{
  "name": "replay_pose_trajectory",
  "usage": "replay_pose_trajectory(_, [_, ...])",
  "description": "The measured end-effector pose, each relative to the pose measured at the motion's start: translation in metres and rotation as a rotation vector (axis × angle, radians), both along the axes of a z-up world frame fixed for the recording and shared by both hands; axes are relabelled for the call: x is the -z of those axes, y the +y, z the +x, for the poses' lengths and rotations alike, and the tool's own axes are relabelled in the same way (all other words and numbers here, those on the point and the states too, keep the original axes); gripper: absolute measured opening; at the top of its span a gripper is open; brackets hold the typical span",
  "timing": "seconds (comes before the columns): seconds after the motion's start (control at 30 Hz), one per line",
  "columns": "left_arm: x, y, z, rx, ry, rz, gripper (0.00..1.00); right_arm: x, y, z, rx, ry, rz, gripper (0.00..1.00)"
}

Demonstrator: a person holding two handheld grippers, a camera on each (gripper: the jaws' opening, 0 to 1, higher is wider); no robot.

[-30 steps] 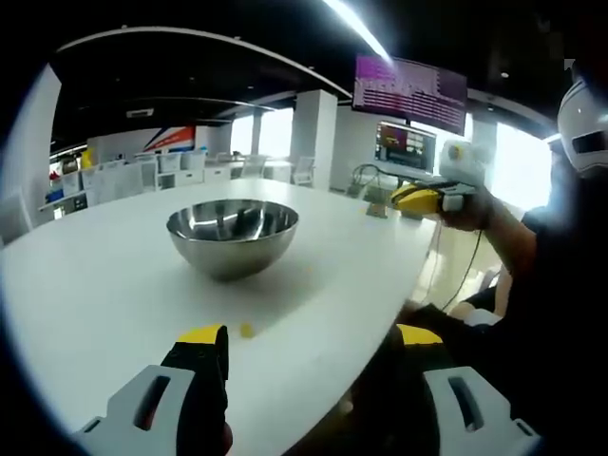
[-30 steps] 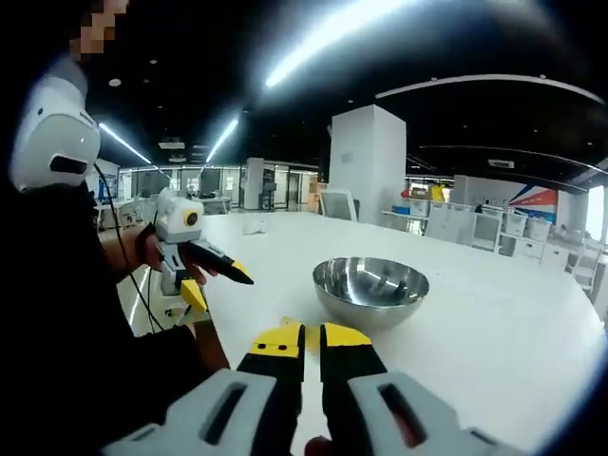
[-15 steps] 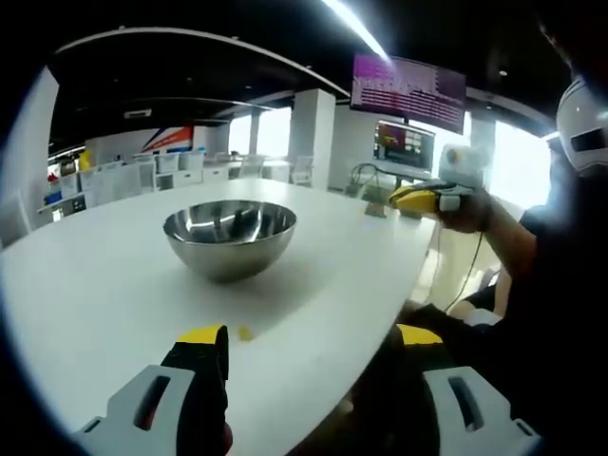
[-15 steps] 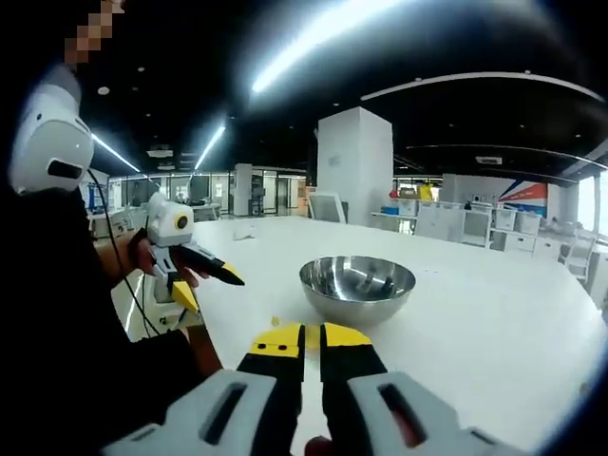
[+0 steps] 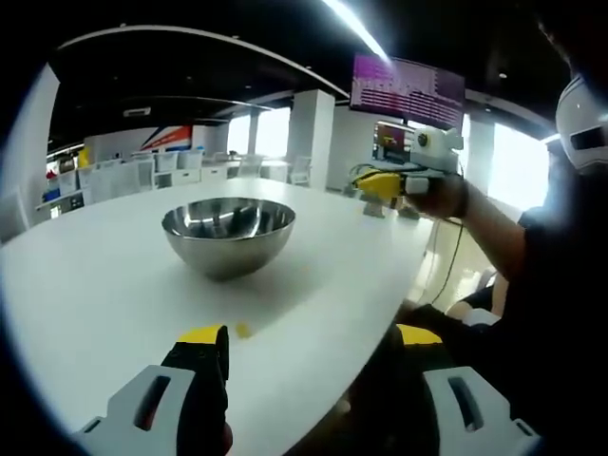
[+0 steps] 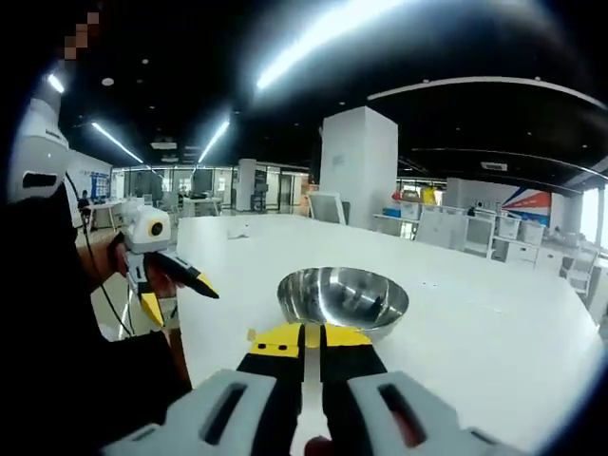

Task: Pick up the QQ candy scattered on the table and place it into the stainless steel bowl on the table

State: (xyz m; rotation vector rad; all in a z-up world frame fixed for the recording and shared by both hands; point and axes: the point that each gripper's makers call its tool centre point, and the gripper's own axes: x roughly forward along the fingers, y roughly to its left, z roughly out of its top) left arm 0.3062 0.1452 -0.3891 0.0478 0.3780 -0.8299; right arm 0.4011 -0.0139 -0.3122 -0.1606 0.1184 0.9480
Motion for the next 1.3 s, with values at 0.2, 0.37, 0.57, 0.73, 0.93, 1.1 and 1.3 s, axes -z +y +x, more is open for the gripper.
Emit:
replay_pose_trajectory(0.2, [0.000, -0.001, -0.001, 0.005, 0.000, -0.006, 0.70, -0.005, 0.014, 0.035, -0.009, -0.001, -0.024, 0.07])
replay_pose_trajectory(0.37, [0.000, -0.002, -0.002, 0.008, -0.001, -0.011, 0.69, -0.006, 0.032, 0.063, -0.040, 0.021, -0.041, 0.07])
replay_pose_trajectory(0.57, [0.003, -0.004, -0.005, 0.014, 0.006, -0.016, 0.69, -0.004, 0.056, 0.091, -0.062, 0.038, -0.068, 0.07])
replay_pose_trajectory(0.73, [0.003, 0.000, -0.005, 0.009, 0.008, -0.016, 0.69, 0.011, 0.070, 0.109, -0.090, 0.056, -0.162, 0.07])
replay_pose_trajectory(0.93, [0.003, 0.002, -0.004, 0.002, 0.008, -0.020, 0.69, 0.026, 0.083, 0.114, -0.125, 0.073, -0.258, 0.07])
replay_pose_trajectory(1.1, [0.004, 0.000, -0.005, 0.009, 0.010, -0.018, 0.69, 0.041, 0.092, 0.110, -0.145, 0.097, -0.336, 0.07])
replay_pose_trajectory(1.3, [0.002, 0.001, -0.005, 0.003, 0.007, -0.014, 0.69, 0.060, 0.098, 0.110, -0.167, 0.114, -0.437, 0.07])
